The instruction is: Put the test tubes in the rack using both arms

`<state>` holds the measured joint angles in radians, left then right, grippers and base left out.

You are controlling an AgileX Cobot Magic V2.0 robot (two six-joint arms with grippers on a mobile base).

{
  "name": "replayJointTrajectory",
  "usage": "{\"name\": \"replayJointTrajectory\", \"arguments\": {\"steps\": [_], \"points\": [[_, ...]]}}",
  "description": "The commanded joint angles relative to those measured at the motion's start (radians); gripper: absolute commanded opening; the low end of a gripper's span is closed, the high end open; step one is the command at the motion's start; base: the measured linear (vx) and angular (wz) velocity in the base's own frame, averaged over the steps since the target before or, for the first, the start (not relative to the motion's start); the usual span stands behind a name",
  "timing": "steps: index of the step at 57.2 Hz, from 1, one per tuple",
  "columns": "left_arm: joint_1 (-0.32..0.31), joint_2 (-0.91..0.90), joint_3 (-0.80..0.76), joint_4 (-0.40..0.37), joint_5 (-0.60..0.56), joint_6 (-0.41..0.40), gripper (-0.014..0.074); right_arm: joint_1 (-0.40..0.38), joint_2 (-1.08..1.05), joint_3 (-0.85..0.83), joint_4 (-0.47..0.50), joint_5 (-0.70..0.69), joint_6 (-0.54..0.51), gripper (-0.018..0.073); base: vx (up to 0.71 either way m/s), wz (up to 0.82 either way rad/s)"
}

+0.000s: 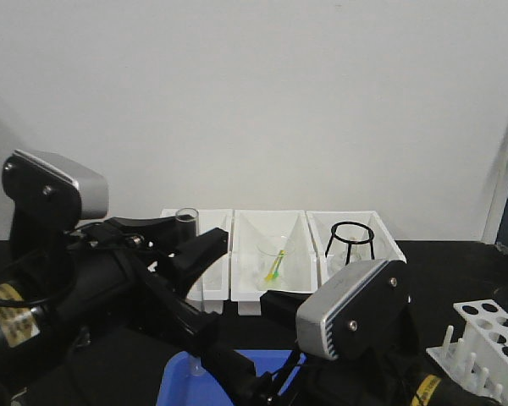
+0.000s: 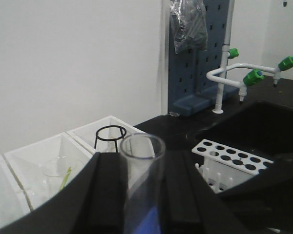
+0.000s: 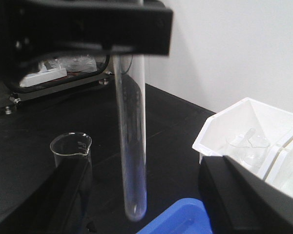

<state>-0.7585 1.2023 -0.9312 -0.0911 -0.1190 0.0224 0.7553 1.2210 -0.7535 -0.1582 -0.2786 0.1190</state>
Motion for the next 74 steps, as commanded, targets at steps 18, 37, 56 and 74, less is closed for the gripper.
{"name": "replayJointTrajectory", "arguments": {"steps": [18,37,56,74], "points": [[-0.104,0.024,-0.038,-0.007,-0.122,-0.055,-0.0017,0.000,-0.009,-0.031,-0.006,-0.139,-0.004,0.0510,0.00,0.00],[-0.121,0.027,-0.038,-0.006,-0.106,-0.062,-0.0017,0.000,-0.009,-0.031,-0.005,-0.139,-0.004,0.0503,0.00,0.00],[-0.129,0.027,-0.038,-0.006,-0.096,-0.063,-0.0017,0.000,-0.009,-0.031,-0.005,-0.139,-0.004,0.0371,0.00,0.00],[-0.129,0.027,-0.038,-0.007,-0.094,-0.088,-0.0017,0.000,-0.009,-0.031,-0.005,-0.139,-0.004,0.0116,0.00,0.00]]}}
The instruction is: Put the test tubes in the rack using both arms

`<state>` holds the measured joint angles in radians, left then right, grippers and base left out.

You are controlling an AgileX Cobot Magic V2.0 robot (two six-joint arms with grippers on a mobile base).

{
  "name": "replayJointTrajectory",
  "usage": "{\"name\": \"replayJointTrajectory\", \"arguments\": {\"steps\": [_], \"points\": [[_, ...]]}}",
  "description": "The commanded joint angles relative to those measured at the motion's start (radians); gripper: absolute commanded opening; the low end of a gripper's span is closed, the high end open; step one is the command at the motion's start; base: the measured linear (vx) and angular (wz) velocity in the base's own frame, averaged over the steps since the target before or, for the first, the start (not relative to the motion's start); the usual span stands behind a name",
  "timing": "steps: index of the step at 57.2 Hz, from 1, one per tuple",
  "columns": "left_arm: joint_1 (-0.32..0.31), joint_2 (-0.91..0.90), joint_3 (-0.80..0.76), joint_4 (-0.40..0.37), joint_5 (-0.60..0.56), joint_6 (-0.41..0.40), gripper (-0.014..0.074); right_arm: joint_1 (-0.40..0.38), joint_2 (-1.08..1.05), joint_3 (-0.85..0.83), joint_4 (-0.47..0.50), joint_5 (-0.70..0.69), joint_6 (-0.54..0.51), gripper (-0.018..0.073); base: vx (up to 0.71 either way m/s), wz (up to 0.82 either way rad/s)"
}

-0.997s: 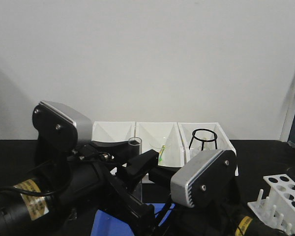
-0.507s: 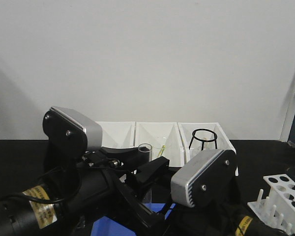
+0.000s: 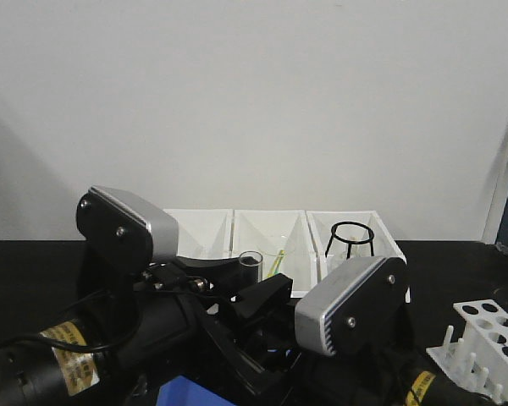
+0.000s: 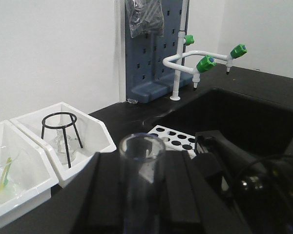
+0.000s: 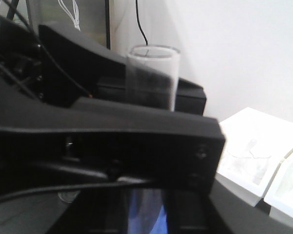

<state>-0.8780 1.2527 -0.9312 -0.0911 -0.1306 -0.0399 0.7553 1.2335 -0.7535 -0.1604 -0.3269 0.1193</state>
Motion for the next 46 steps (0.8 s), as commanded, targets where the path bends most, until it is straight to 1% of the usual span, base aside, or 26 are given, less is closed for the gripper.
{"name": "replayJointTrajectory", "arguments": {"steps": [1,9,21,29,38,46], "points": [[-0.010,-0.023,-0.038,-0.007,-0.083,-0.026,-0.0017,0.000,-0.022,-0.031,-0.003,-0.093,-0.004,0.0103,0.00,0.00],[-0.010,-0.023,-0.038,-0.006,-0.083,-0.026,-0.0017,0.000,-0.022,-0.031,-0.003,-0.094,-0.004,-0.0015,0.00,0.00],[-0.010,-0.023,-0.038,-0.006,-0.083,-0.026,-0.0012,0.000,-0.022,-0.031,-0.003,-0.094,-0.005,-0.0011,0.00,0.00],[-0.010,-0.023,-0.038,0.004,-0.082,-0.021,0.0024,0.000,-0.022,-0.031,-0.003,-0.093,-0.005,-0.0011,0.00,0.00],[-0.010,-0.023,-0.038,0.004,-0.066,-0.015,0.0141,0.000,-0.022,-0.031,-0.003,-0.087,-0.005,-0.0011,0.00,0.00],[-0.010,-0.023,-0.038,0.002,-0.051,-0.016,0.0303,0.000,-0.022,-0.031,-0.003,-0.073,-0.005,-0.0009,0.00,0.00]]}}
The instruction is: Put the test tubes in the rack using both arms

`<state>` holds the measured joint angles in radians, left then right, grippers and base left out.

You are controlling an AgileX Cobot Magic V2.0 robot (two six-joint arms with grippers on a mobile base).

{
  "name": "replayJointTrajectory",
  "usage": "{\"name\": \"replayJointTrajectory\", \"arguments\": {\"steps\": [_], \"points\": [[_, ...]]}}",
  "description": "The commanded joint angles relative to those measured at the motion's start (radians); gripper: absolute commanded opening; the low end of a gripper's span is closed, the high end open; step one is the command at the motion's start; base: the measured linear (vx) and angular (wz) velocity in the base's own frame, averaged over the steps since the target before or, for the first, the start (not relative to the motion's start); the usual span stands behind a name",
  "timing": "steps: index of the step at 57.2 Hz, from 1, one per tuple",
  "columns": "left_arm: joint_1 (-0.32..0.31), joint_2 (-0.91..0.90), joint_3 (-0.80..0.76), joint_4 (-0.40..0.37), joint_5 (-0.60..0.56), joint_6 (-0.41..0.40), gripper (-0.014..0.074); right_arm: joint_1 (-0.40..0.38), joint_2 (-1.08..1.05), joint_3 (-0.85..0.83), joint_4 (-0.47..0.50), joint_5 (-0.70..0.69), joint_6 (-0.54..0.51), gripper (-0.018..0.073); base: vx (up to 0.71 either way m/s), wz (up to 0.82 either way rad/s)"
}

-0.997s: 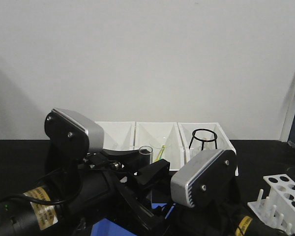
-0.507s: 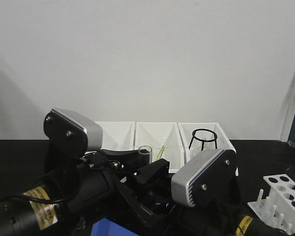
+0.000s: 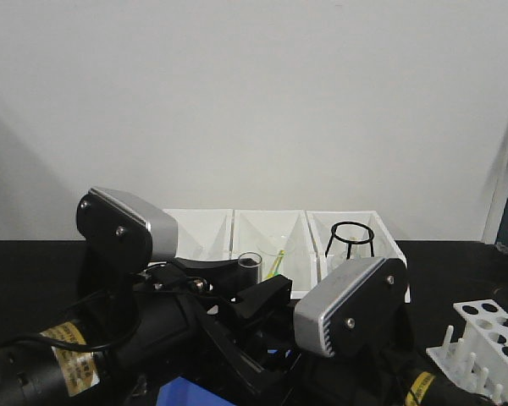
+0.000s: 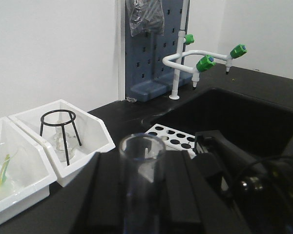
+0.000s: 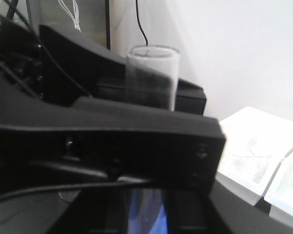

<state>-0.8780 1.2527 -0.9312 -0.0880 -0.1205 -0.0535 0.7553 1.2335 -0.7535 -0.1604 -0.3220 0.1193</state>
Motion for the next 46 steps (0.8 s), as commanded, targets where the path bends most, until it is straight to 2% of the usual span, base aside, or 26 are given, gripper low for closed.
{"name": "replayJointTrajectory", "arguments": {"steps": [1,8,14,27,46], "points": [[-0.010,-0.023,-0.038,-0.001,-0.061,-0.002,0.0325,0.000,-0.022,-0.031,-0.003,-0.078,-0.005,-0.0009,0.00,0.00],[-0.010,-0.023,-0.038,-0.001,-0.061,-0.002,0.0420,0.000,-0.022,-0.031,-0.003,-0.077,-0.005,-0.0009,0.00,0.00],[-0.010,-0.028,-0.038,-0.001,-0.058,-0.002,0.0455,0.000,-0.022,-0.031,-0.002,-0.077,-0.005,-0.0009,0.00,0.00],[-0.008,-0.063,-0.113,0.000,-0.045,0.000,0.0456,0.000,-0.022,-0.031,-0.002,-0.077,-0.005,-0.0009,0.00,0.00],[0.001,-0.106,-0.221,-0.001,-0.011,0.146,0.0447,0.000,-0.022,-0.031,0.002,-0.077,-0.005,-0.0008,0.00,0.00]]}}
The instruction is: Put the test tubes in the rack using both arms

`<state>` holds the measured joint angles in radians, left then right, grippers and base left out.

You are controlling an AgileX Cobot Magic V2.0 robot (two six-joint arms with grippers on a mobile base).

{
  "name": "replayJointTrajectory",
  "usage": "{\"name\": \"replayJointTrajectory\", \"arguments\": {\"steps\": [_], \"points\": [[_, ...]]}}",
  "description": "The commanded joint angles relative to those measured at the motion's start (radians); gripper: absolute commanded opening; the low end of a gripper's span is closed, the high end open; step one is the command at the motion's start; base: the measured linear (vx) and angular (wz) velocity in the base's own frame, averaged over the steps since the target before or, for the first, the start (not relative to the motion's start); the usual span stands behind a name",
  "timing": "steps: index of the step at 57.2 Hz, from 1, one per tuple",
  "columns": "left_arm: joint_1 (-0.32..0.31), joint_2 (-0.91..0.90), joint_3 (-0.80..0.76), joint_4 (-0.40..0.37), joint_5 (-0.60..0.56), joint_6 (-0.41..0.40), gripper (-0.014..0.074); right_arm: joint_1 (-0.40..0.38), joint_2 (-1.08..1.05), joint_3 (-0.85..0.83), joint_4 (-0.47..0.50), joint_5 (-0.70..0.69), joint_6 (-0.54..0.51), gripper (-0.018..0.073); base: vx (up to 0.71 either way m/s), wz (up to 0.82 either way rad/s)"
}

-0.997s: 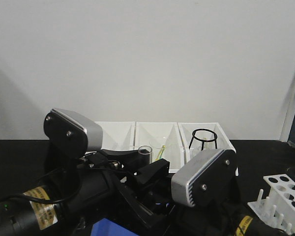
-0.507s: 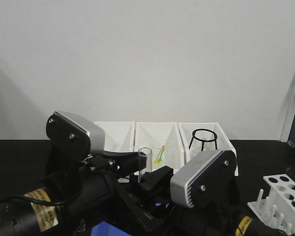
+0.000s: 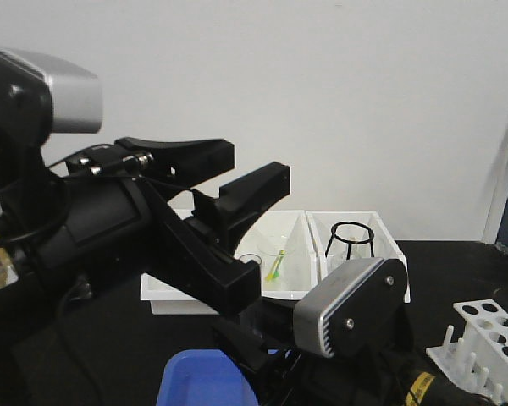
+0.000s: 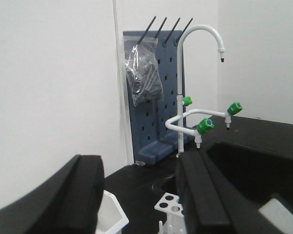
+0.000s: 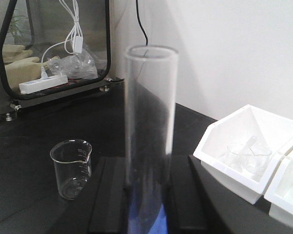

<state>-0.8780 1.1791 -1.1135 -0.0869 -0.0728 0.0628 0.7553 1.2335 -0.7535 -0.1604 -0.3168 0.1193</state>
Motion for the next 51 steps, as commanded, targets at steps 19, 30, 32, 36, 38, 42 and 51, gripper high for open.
{"name": "replayJointTrajectory", "arguments": {"steps": [19,30,32,36,38,42,51], "points": [[0.022,-0.037,-0.037,-0.002,0.034,0.033,0.0447,-0.224,-0.022,-0.031,0.024,-0.082,-0.006,-0.0007,0.00,0.00],[0.022,-0.037,-0.035,-0.002,0.047,0.033,0.0447,-0.466,-0.026,-0.031,0.017,-0.082,-0.013,-0.0007,0.00,0.00],[0.022,-0.037,-0.035,-0.002,0.047,0.033,0.0447,-0.511,-0.026,-0.031,0.009,-0.082,-0.013,-0.0007,0.00,0.00],[0.022,-0.037,-0.035,-0.002,0.047,0.033,0.0447,-0.600,-0.026,-0.031,-0.007,-0.083,-0.012,-0.0007,0.00,0.00],[0.022,-0.037,-0.035,-0.002,0.047,0.033,0.0447,-0.643,-0.026,-0.031,-0.012,-0.086,-0.012,-0.0007,0.00,0.00],[0.022,-0.037,-0.035,-0.002,0.047,0.033,0.0447,-0.734,-0.026,-0.031,-0.018,-0.086,-0.012,-0.0007,0.00,0.00],[0.022,-0.037,-0.035,-0.002,0.048,0.033,0.0447,-0.892,-0.026,-0.031,-0.018,-0.090,0.003,-0.0007,0.00,0.00]]}}
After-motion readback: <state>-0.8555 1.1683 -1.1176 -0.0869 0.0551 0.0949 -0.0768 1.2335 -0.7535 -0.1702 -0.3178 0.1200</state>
